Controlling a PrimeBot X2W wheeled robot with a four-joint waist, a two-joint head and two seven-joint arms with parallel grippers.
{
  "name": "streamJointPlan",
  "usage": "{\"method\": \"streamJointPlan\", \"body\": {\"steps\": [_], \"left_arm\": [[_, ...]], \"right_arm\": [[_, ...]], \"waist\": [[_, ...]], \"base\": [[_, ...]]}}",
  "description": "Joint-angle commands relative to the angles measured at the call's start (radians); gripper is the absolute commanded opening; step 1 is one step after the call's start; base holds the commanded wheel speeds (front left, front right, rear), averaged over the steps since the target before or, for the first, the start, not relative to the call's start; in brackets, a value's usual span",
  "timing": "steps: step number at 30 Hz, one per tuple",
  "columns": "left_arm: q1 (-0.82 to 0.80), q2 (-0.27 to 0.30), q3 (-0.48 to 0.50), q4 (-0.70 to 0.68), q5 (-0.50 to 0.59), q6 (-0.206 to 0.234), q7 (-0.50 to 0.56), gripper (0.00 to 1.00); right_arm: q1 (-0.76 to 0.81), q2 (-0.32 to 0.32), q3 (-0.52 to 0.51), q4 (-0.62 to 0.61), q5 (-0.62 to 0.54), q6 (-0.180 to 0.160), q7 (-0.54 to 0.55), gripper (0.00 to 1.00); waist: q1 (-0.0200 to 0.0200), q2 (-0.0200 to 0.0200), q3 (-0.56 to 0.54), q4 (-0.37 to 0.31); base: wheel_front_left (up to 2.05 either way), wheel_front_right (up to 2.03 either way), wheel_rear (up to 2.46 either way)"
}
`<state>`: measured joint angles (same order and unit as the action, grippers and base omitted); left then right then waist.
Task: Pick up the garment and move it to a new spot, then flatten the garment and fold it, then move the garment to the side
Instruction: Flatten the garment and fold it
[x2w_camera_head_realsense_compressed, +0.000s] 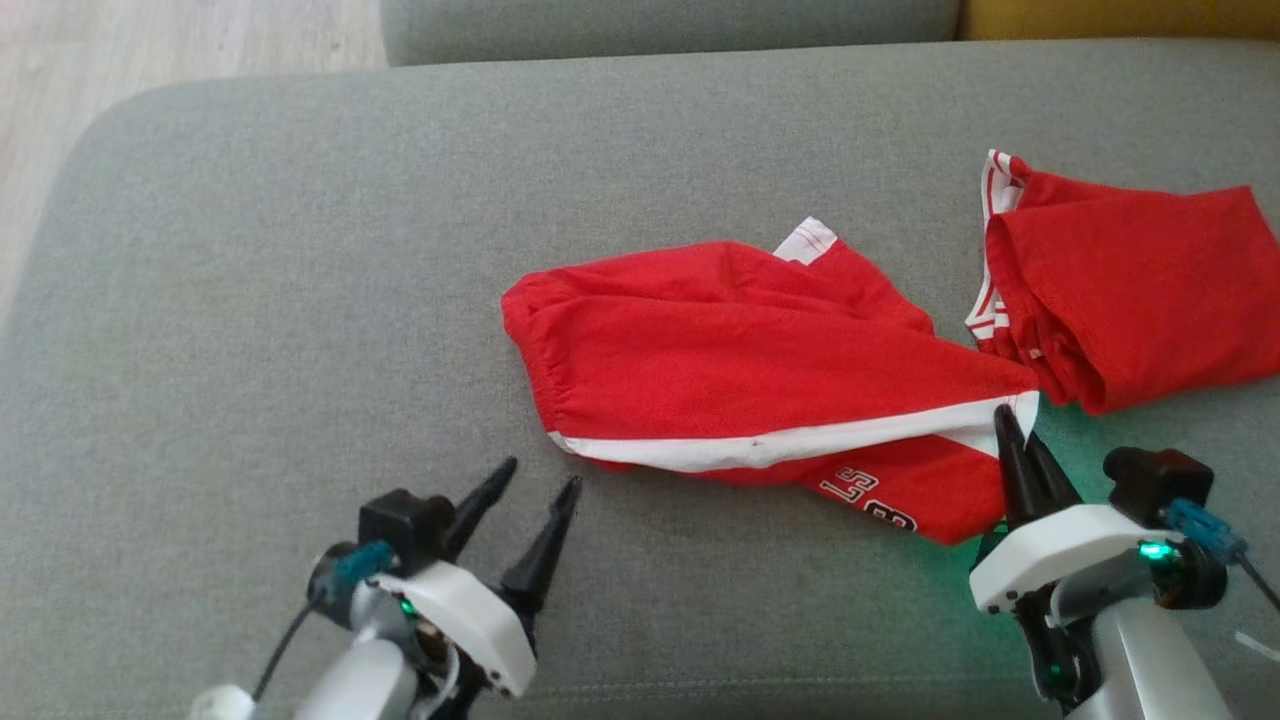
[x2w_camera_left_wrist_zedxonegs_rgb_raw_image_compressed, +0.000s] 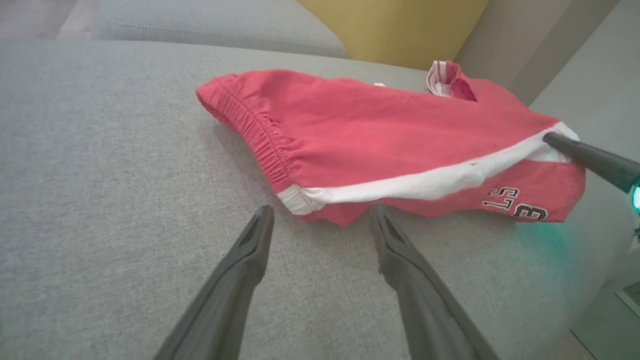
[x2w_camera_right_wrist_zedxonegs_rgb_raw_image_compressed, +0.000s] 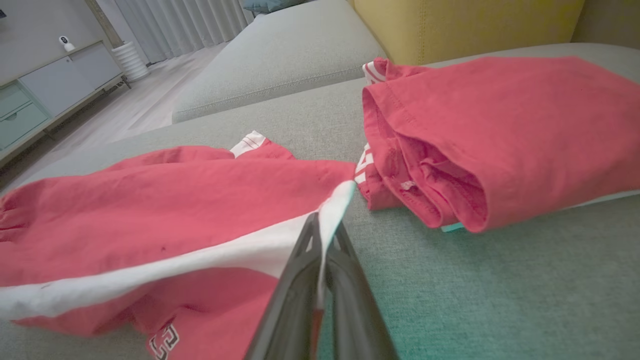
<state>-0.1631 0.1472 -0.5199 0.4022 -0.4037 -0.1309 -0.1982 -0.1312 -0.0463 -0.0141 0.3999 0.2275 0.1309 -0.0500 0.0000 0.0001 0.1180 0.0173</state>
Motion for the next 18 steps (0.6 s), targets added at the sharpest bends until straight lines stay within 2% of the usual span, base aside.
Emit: {"method": "streamJointPlan", "body": {"steps": [1,8,18], "left_arm": [[-0.087,0.028,0.015,-0.005,-0.029,0.000,-0.002,1.00],[-0.162,0.036,-0.060,0.072,-0.126,0.000,0.001,1.00],[-0.244,0.042,-0.144,0.158,-0.200,0.000,-0.009,1.00]], "right_arm": [[-0.021,-0.004,0.019,-0.039,-0.003,0.000,0.007,0.00],[-0.029,-0.004,0.010,-0.053,-0.011,0.000,0.017,0.00],[-0.042,-0.004,0.010,-0.067,-0.014,0.000,0.019,0.00]], "waist": [[0.0000,-0.0001,0.009,-0.003],[0.0000,-0.0001,0.034,-0.016],[0.0000,-0.0001,0.063,-0.031]], "base": [[0.00,0.00,0.00],[0.00,0.00,0.00],[0.00,0.00,0.00]]}}
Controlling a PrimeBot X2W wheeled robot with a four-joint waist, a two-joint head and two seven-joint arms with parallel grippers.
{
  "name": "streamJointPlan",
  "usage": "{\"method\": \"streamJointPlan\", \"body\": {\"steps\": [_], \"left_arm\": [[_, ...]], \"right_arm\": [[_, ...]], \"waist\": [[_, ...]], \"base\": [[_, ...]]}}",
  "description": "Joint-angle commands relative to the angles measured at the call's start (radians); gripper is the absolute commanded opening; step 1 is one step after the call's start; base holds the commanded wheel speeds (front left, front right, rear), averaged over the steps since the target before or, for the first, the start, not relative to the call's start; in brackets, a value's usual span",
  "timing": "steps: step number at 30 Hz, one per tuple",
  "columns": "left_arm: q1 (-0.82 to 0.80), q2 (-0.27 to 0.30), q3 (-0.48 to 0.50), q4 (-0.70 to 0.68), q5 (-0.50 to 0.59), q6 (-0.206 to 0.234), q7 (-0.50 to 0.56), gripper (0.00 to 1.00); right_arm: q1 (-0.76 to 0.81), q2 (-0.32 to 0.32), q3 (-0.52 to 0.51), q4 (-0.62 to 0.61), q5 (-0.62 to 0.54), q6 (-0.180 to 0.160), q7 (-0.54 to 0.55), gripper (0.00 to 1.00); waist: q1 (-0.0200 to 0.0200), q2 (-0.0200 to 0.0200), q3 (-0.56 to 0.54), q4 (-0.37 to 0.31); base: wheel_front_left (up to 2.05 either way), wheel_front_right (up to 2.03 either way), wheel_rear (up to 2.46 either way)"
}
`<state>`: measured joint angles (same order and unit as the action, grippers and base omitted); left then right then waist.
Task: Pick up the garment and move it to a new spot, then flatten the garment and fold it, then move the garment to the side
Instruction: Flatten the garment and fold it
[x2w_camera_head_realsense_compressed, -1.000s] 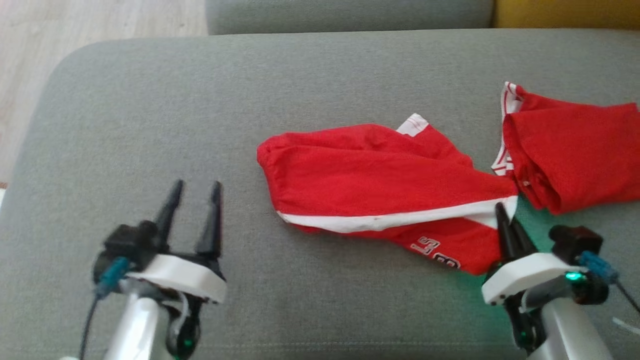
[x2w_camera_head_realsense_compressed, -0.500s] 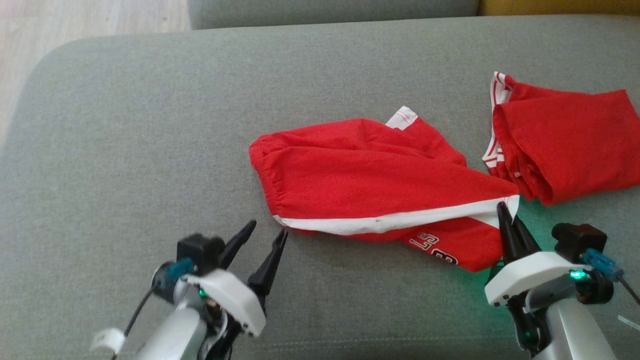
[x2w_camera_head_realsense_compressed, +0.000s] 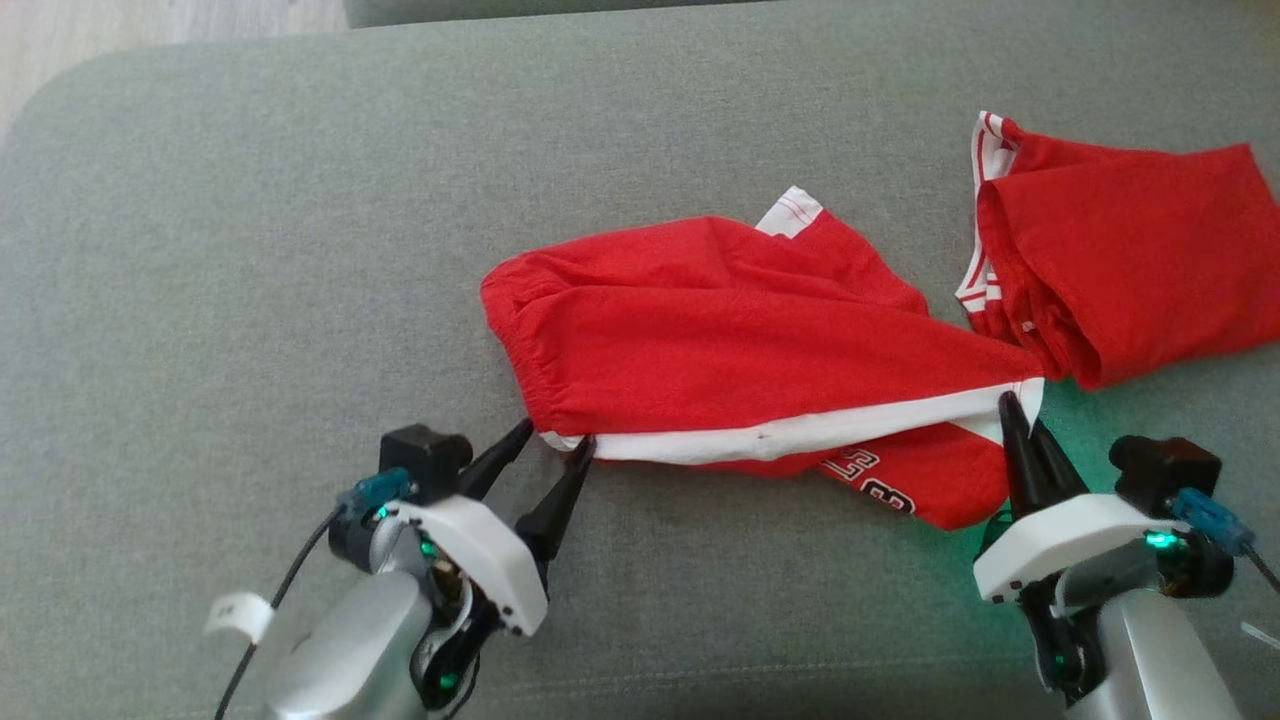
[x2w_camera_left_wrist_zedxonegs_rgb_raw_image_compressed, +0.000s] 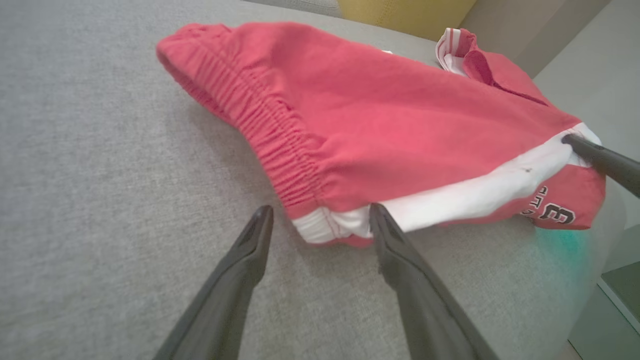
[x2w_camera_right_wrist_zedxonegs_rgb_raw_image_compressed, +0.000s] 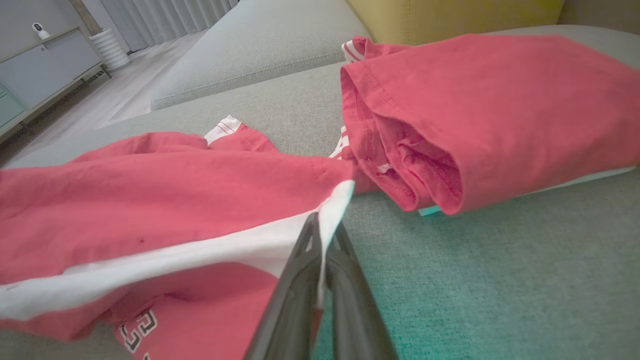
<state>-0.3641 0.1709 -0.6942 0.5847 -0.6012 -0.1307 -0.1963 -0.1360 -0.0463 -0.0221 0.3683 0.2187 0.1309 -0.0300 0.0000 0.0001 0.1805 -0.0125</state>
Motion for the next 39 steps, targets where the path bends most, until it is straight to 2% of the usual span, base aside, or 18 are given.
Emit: {"method": "streamJointPlan", "body": {"steps": [1,5,6,7,8,13,18,26,32,36,39], "left_arm": [[-0.049,0.019,0.023,-0.018,-0.009,0.000,-0.015,1.00],[-0.068,0.024,-0.017,-0.003,-0.037,0.000,-0.025,1.00],[-0.071,0.026,-0.026,-0.001,-0.045,0.000,-0.028,0.65],[-0.075,0.029,-0.033,0.001,-0.052,0.000,-0.031,0.04],[-0.078,0.032,-0.039,0.002,-0.057,0.000,-0.035,0.00],[-0.088,0.054,-0.043,0.001,-0.055,0.000,-0.055,0.00],[-0.094,0.087,-0.006,-0.050,-0.026,0.009,-0.063,0.00],[-0.137,0.176,0.073,-0.237,0.004,0.041,-0.060,0.00],[-0.214,0.251,0.113,-0.383,0.014,0.069,0.013,0.00],[-0.247,0.274,0.138,-0.455,0.006,0.086,0.047,0.00],[-0.251,0.287,0.175,-0.529,-0.019,0.119,0.070,0.00]], "right_arm": [[-0.039,-0.004,0.019,-0.035,-0.005,0.000,-0.001,0.00],[-0.042,-0.004,0.021,-0.033,-0.004,0.000,-0.003,0.00],[-0.042,-0.004,0.020,-0.032,-0.004,0.000,-0.004,0.00],[-0.042,-0.004,0.020,-0.030,-0.004,0.000,-0.004,0.00],[-0.042,-0.004,0.019,-0.029,-0.005,0.000,-0.005,0.00],[-0.046,-0.004,0.015,-0.033,-0.015,0.000,-0.017,0.00],[-0.060,-0.004,0.019,-0.074,-0.040,0.000,-0.029,0.00],[-0.112,-0.004,0.062,-0.217,-0.079,0.000,-0.007,0.00],[-0.187,-0.017,0.110,-0.332,-0.093,0.000,0.010,0.00],[-0.220,-0.029,0.129,-0.380,-0.083,0.000,0.011,0.00],[-0.227,-0.032,0.140,-0.426,-0.069,0.000,0.018,0.00]], "waist": [[0.0000,-0.0001,0.002,-0.002],[0.0000,-0.0001,0.005,-0.007],[0.0000,-0.0001,0.005,-0.007],[0.0000,-0.0001,0.004,-0.007],[0.0000,-0.0001,0.003,-0.007],[0.0000,-0.0001,-0.013,-0.002],[0.0000,-0.0001,-0.039,0.011],[0.0000,-0.0001,-0.094,0.024],[0.0000,-0.0001,-0.138,0.021],[0.0000,-0.0001,-0.166,0.019],[0.0000,-0.0001,-0.190,0.016]], "base": [[0.00,0.00,0.00],[0.00,0.00,0.00],[0.00,0.00,0.00],[0.00,0.00,0.00],[0.00,0.00,0.00],[0.00,0.00,0.00],[0.00,0.00,0.00],[0.00,0.00,0.00],[0.00,0.00,0.00],[0.00,0.00,0.00],[0.00,0.00,0.00]]}}
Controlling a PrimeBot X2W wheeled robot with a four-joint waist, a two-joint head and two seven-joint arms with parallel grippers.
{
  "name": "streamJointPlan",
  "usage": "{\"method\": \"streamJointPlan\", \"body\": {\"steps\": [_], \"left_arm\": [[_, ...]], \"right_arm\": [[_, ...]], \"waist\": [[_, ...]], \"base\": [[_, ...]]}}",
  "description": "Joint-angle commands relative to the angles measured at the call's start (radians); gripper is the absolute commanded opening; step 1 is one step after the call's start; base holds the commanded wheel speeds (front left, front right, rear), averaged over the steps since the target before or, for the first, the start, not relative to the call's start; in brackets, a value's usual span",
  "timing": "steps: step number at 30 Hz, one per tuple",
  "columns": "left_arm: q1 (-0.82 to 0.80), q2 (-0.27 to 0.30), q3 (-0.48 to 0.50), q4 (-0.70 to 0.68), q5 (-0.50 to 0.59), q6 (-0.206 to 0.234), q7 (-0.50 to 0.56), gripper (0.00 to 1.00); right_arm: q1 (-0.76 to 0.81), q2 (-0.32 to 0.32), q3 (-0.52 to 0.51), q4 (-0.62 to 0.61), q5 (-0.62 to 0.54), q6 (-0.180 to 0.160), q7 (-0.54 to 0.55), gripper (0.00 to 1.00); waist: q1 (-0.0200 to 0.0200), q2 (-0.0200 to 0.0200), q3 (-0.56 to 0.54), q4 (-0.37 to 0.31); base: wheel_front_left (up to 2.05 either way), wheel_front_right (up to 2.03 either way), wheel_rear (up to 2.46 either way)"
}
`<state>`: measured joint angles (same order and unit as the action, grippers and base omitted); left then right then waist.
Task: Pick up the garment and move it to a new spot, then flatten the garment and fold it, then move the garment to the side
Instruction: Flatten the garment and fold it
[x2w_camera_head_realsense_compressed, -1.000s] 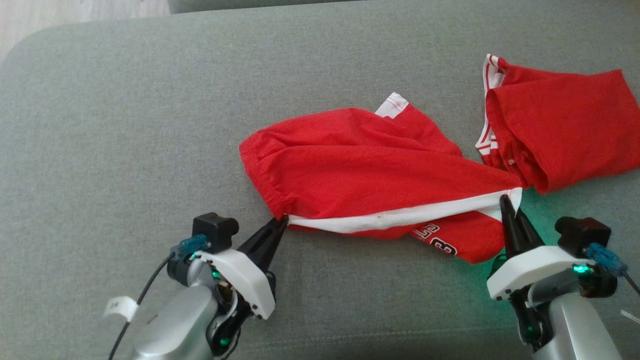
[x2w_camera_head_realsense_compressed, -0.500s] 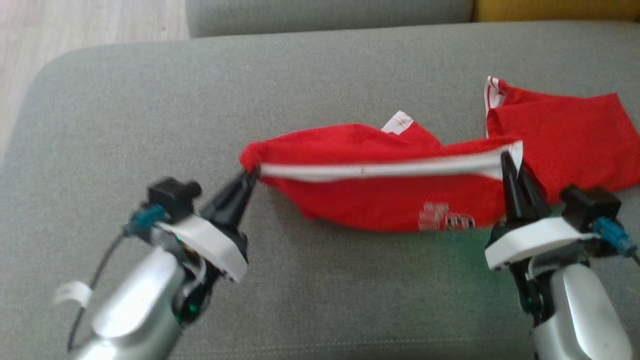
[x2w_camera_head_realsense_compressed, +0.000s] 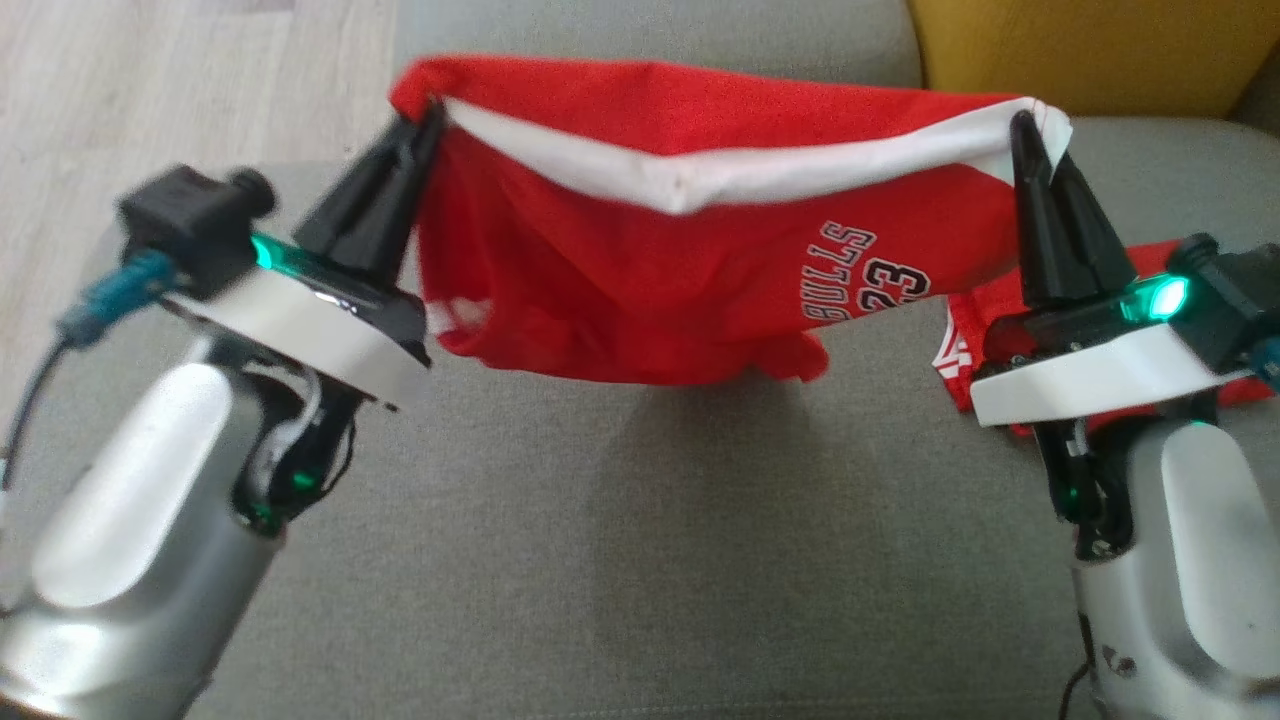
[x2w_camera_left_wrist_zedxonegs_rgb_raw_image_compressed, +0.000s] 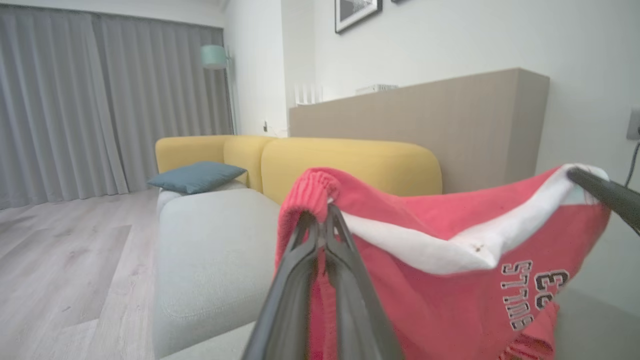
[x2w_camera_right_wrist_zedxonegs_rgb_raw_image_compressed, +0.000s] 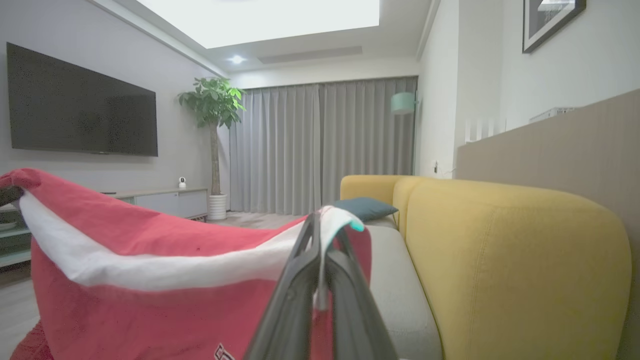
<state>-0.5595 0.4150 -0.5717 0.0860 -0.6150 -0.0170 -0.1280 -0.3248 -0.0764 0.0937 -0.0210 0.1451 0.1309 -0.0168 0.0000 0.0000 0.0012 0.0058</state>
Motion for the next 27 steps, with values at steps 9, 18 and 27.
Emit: {"method": "streamJointPlan", "body": {"steps": [9,18,27], "left_arm": [[0.062,0.093,0.134,-0.279,-0.084,0.122,0.083,0.00],[-0.065,0.135,0.148,-0.259,-0.094,0.118,0.196,0.00],[-0.486,0.072,0.147,0.158,-0.097,-0.012,0.217,0.00]], "right_arm": [[0.055,0.010,0.031,-0.212,0.014,0.000,0.069,0.00],[-0.084,0.019,-0.006,-0.203,0.008,0.000,0.202,0.00],[-0.611,-0.014,-0.004,0.211,0.041,0.000,0.233,0.00]], "waist": [[0.0000,0.0000,-0.034,0.002],[0.0000,0.0000,0.042,0.020],[0.0000,0.0000,0.280,0.032]], "base": [[0.00,0.00,0.00],[0.00,0.00,0.00],[0.00,0.00,0.00]]}}
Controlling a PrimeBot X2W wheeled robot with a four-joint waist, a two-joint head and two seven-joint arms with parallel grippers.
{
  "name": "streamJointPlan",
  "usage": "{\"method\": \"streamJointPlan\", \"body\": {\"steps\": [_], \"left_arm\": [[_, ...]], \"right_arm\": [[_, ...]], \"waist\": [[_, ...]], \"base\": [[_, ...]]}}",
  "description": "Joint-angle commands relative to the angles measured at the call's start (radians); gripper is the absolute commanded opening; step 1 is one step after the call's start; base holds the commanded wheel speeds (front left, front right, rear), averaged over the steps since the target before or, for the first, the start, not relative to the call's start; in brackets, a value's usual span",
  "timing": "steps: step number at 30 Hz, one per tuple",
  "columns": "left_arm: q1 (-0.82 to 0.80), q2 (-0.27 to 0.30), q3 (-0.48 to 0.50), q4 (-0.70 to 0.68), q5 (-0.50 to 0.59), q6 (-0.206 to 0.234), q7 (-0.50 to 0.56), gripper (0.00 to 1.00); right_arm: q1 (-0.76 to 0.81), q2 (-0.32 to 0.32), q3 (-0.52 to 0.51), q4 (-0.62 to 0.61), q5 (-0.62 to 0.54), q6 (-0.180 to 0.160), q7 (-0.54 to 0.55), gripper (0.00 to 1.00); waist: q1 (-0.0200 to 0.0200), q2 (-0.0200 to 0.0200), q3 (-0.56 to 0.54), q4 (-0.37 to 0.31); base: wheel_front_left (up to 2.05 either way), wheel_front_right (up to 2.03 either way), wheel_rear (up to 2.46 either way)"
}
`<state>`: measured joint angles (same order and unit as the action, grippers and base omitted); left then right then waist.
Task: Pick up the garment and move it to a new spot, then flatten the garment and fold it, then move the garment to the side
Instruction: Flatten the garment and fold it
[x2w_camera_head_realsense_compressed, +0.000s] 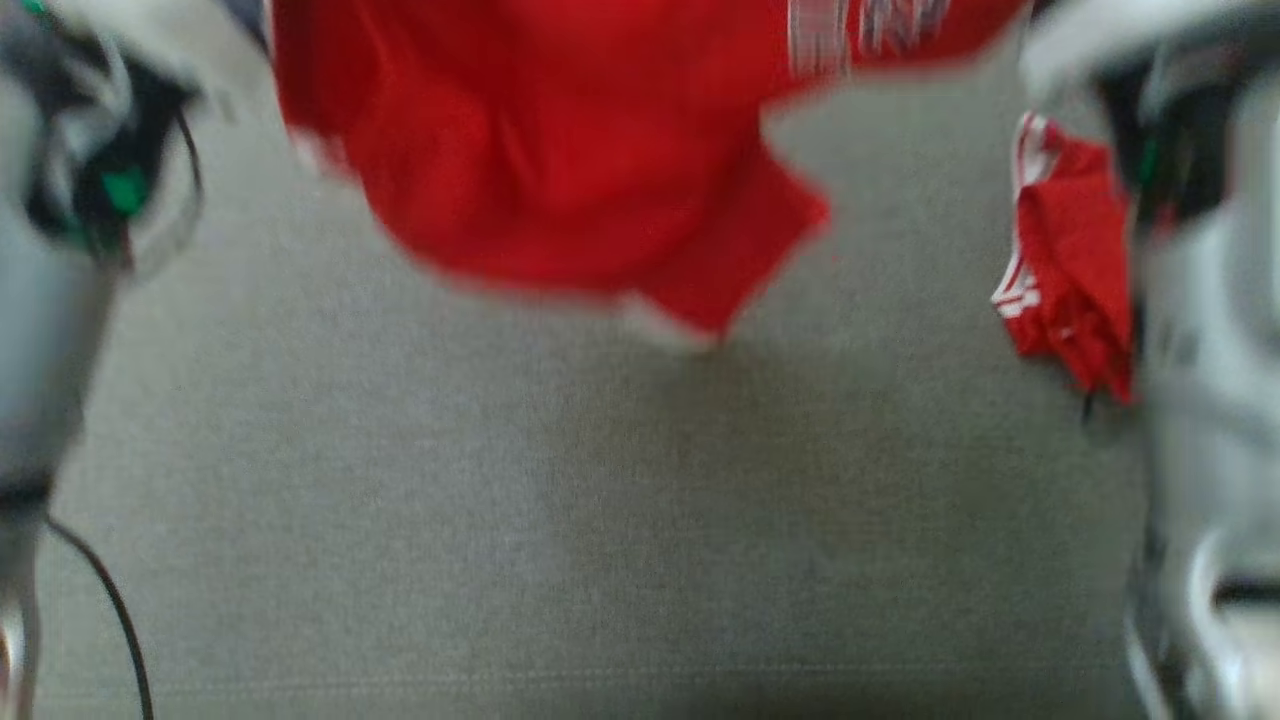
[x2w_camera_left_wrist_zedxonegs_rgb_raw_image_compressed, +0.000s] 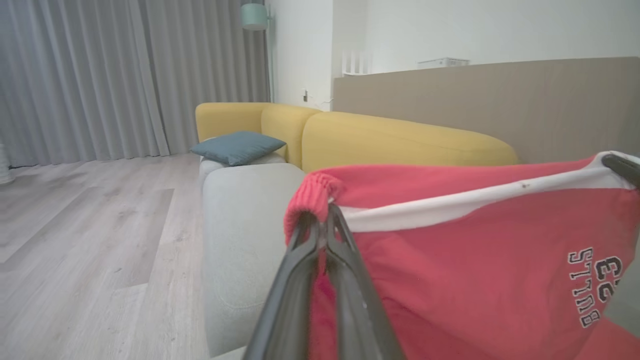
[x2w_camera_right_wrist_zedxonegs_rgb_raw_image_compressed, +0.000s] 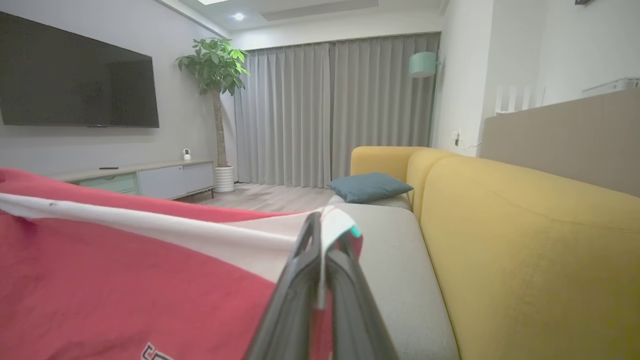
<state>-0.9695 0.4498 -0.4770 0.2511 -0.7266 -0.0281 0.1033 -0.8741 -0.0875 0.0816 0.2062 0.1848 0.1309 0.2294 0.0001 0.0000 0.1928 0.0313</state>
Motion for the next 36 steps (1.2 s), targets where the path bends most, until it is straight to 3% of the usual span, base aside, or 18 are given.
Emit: {"method": "streamJointPlan", "body": {"steps": [1,8,15,23,29,36], "left_arm": [[-0.131,0.029,0.056,0.043,0.027,-0.010,-0.035,0.00],[-0.429,-0.040,0.079,0.321,0.086,-0.057,-0.253,0.00],[-0.489,-0.107,0.057,0.444,0.112,-0.090,-0.358,0.00],[-0.283,-0.177,0.013,0.424,0.150,-0.102,-0.365,0.00],[-0.051,-0.153,-0.138,0.378,0.154,-0.102,-0.365,0.00],[0.110,-0.114,-0.304,0.390,0.129,-0.102,-0.365,0.00]], "right_arm": [[-0.134,-0.008,0.010,0.043,-0.012,0.000,-0.035,0.00],[-0.509,0.003,-0.068,0.407,-0.132,0.000,-0.267,0.00],[-0.590,0.025,-0.114,0.621,-0.179,0.000,-0.396,0.00],[-0.471,0.030,-0.085,0.864,-0.177,0.000,-0.435,0.00],[-0.345,0.017,-0.026,0.998,-0.181,0.000,-0.422,0.00],[-0.222,-0.001,0.050,1.055,-0.109,0.000,-0.363,0.00]], "waist": [[-0.0001,0.0000,0.112,0.005],[-0.0001,0.0000,0.220,0.005],[-0.0001,0.0000,0.291,0.015],[-0.0001,0.0000,0.301,0.032],[-0.0001,0.0000,0.235,0.041],[-0.0001,0.0000,0.123,0.052]], "base": [[0.00,0.00,0.00],[0.00,0.00,0.00],[0.00,0.00,0.00],[0.00,0.00,0.00],[0.00,0.00,0.00],[0.00,0.00,0.00]]}}
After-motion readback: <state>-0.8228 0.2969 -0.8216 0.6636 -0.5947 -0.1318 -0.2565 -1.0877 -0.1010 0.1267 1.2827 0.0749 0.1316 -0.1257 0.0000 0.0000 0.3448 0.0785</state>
